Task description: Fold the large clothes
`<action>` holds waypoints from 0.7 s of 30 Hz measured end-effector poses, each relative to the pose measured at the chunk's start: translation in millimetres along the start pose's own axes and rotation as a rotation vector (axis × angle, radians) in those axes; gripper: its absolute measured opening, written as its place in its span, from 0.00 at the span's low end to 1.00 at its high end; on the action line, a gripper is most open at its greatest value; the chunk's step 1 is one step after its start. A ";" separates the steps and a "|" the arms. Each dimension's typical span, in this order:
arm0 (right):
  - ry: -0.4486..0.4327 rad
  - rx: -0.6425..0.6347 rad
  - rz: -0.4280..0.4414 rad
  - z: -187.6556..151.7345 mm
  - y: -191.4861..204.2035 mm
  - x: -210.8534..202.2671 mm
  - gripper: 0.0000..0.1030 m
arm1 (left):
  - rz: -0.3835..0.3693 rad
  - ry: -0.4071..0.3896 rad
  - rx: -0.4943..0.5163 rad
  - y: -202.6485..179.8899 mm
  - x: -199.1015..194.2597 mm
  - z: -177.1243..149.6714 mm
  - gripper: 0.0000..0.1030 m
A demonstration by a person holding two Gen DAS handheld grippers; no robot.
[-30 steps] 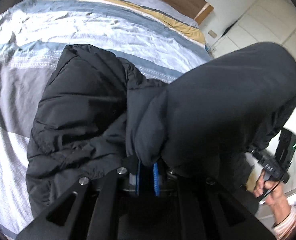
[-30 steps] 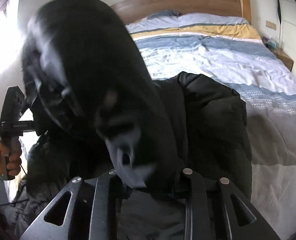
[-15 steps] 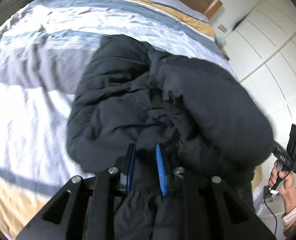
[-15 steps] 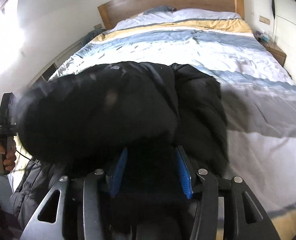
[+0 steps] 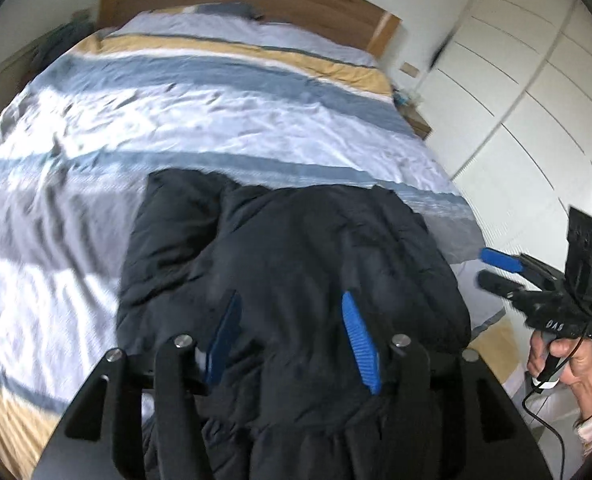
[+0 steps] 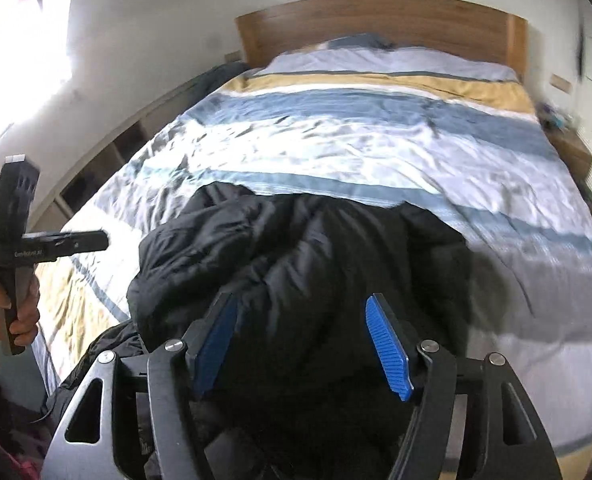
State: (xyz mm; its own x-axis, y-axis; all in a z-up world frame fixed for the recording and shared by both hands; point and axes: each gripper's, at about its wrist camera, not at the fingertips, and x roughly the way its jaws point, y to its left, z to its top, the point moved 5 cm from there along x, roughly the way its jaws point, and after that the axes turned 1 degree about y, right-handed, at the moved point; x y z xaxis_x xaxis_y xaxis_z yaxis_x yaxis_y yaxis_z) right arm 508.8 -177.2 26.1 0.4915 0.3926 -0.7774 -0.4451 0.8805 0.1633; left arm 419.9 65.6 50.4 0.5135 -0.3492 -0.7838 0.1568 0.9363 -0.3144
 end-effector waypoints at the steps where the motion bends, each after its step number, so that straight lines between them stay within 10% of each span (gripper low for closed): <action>1: 0.010 -0.009 0.003 0.8 2.6 6.8 0.65 | 0.002 0.002 0.020 -7.0 7.1 0.9 0.49; 10: 0.186 -0.071 -0.064 -56.4 -12.0 84.7 0.65 | 0.082 0.138 0.064 19.7 119.9 -52.6 0.50; 21: 0.249 -0.018 -0.107 -70.3 -33.2 120.9 0.65 | 0.125 0.200 0.052 22.4 149.5 -48.0 0.51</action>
State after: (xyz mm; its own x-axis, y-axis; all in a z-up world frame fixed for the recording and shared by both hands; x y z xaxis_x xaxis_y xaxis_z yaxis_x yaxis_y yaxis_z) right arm 530.4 -177.7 -116.0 0.3386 0.2180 -0.9153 -0.4142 0.9080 0.0630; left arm 459.7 32.5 -99.6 0.3546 -0.2266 -0.9071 0.1483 0.9715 -0.1847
